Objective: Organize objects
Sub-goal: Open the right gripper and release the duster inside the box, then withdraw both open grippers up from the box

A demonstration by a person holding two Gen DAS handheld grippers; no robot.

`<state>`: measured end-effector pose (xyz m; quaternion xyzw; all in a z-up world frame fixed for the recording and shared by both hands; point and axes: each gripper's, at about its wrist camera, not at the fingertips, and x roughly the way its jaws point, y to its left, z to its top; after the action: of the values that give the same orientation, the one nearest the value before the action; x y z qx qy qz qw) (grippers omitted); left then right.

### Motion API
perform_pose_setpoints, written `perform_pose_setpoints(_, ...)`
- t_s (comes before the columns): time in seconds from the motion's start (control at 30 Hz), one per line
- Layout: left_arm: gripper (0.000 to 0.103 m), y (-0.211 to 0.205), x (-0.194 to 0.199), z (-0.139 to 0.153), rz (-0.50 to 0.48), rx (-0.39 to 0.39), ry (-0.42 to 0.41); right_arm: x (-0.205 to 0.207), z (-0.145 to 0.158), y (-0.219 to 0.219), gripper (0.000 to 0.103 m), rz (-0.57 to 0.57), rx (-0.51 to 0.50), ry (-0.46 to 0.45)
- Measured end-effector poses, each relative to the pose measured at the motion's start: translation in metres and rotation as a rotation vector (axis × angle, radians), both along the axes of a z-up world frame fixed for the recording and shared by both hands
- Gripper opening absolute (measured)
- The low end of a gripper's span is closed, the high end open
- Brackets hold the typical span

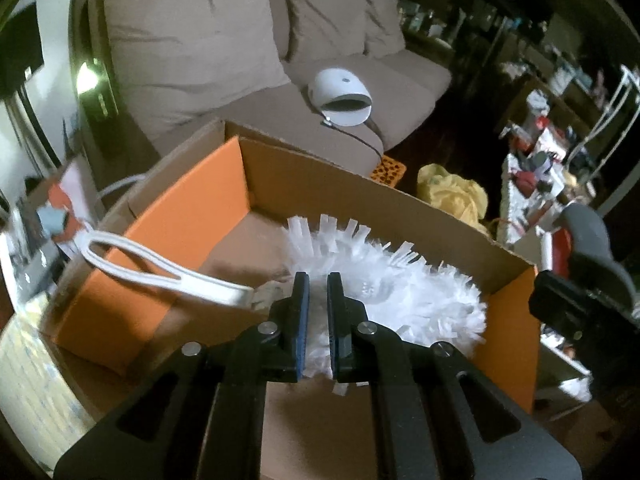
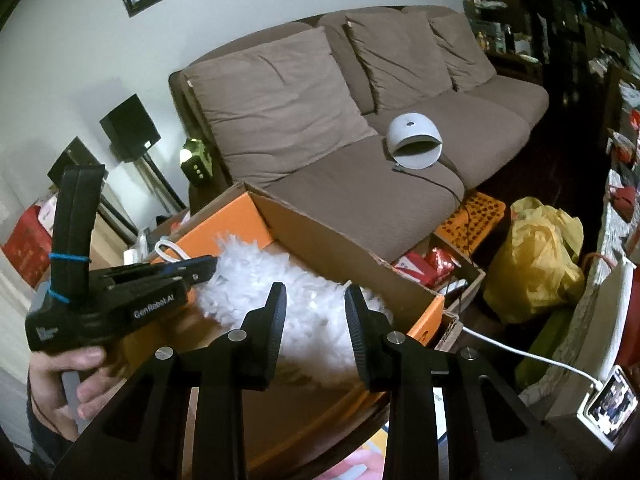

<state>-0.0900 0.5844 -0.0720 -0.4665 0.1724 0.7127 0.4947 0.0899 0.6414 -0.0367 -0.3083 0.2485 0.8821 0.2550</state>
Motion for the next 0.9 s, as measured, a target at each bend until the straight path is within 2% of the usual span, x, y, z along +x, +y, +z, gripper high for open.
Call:
perform_pose_setpoints(0.07,0.007,0.0,0.002,-0.001,-0.022,-0.008,-0.021,0.0,-0.001,-0.001,0.032,0.0,-0.003,-0.001)
perform_pose_setpoints(0.17,0.007,-0.005,0.015,0.015,-0.071,0.023,0.025,-0.001,0.0,-0.001,0.032,0.0,-0.005,-0.001)
perform_pose_setpoints(0.27,0.008,-0.007,0.019,0.027,-0.07,0.055,0.044,0.002,0.001,0.001,0.032,-0.01,-0.003,0.008)
perform_pose_setpoints(0.43,0.009,-0.012,0.012,0.033,-0.041,0.058,0.039,0.011,0.004,0.009,0.032,-0.042,-0.013,0.022)
perform_pose_setpoints(0.53,0.009,-0.024,0.006,0.052,-0.038,0.116,0.028,0.014,0.01,0.008,0.032,-0.042,-0.009,0.036)
perform_pose_setpoints(0.73,0.011,-0.062,-0.011,0.095,0.067,0.214,0.09,0.013,0.025,-0.009,0.032,-0.001,0.01,0.066)
perform_pose_setpoints(0.9,0.013,-0.085,-0.006,0.106,0.097,0.211,0.096,0.016,0.043,-0.027,0.032,0.006,0.065,0.103)
